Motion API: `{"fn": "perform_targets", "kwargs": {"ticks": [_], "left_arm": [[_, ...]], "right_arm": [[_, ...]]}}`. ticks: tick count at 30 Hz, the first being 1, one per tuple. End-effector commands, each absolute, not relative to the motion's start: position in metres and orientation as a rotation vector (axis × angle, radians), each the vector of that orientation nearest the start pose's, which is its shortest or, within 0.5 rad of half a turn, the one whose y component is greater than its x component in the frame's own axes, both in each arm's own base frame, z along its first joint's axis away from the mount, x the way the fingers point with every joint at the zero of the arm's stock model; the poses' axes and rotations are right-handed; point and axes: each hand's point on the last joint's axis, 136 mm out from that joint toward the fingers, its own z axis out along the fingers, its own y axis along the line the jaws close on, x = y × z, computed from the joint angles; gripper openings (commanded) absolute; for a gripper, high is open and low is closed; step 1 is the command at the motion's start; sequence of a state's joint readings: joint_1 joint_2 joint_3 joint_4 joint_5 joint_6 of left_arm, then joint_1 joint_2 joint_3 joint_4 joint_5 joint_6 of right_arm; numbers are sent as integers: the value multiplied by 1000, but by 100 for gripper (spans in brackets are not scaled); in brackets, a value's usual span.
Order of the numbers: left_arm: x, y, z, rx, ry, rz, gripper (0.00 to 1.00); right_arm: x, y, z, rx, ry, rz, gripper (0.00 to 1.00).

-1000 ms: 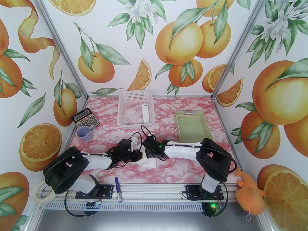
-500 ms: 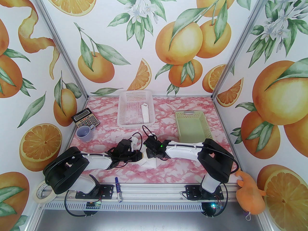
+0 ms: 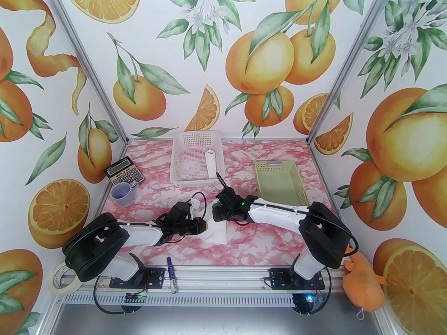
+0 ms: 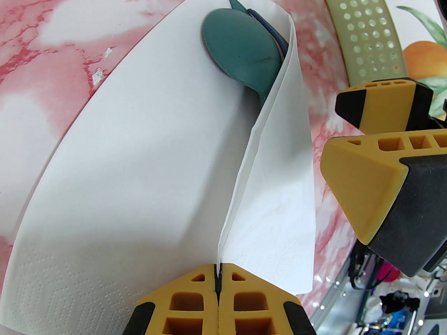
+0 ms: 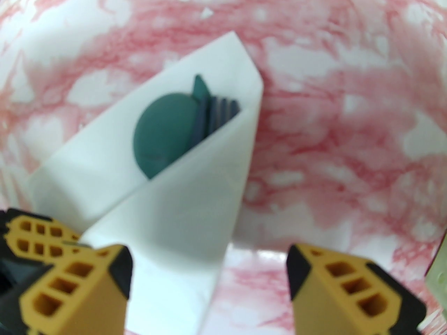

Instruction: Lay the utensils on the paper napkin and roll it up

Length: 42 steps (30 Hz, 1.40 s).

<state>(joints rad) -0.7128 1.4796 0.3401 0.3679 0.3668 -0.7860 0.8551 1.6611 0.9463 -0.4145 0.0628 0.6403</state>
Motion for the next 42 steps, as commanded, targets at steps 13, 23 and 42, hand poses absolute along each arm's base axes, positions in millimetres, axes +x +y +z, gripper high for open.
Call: {"fn": "perform_targets", "kwargs": {"ticks": [13, 23, 42], "left_arm": [[189, -234, -10, 44, 2697, -978, 0], [189, -235, -10, 45, 2698, -980, 0], [189, -234, -15, 8, 2717, -969, 0]], "right_arm": [[265, 274, 10, -349, 2758, 148, 78], [264, 250, -1, -363, 2791, 29, 73], [226, 273, 99, -100, 2665, 994, 58]]}}
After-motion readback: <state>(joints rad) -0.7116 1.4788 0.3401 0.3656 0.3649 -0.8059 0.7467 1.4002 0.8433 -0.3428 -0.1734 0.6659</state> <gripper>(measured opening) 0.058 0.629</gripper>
